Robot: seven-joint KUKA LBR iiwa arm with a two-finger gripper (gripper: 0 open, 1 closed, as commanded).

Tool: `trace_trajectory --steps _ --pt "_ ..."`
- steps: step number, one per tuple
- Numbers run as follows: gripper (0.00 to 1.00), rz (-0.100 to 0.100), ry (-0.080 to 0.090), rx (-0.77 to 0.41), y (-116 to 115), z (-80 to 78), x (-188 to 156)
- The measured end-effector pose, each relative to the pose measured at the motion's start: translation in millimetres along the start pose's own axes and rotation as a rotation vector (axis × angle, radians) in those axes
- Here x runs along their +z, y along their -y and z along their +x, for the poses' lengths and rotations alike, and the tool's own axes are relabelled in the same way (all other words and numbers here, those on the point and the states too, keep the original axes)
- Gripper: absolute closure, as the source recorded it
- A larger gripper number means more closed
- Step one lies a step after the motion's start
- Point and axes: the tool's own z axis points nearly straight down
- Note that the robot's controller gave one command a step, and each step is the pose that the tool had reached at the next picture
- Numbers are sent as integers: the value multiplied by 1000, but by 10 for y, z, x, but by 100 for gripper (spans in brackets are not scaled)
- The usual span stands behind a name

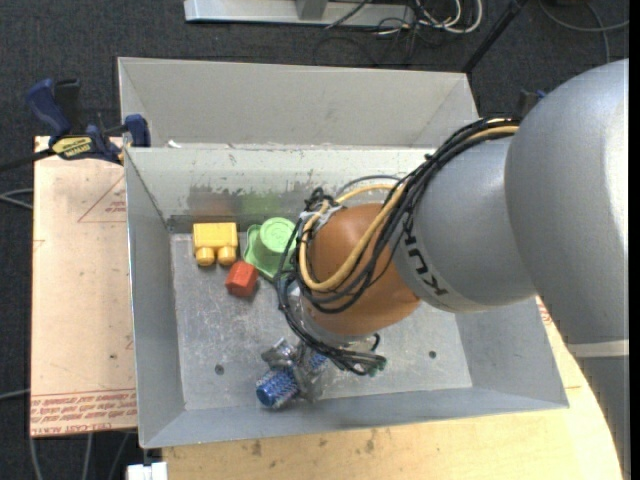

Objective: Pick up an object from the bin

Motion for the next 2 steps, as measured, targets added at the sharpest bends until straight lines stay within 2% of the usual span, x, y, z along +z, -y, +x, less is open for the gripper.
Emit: trace_trajectory --steps 1,2 --pt "100 3 8 10 -175 -224 -1156" --pt "100 3 4 -337 -135 -162 -1625"
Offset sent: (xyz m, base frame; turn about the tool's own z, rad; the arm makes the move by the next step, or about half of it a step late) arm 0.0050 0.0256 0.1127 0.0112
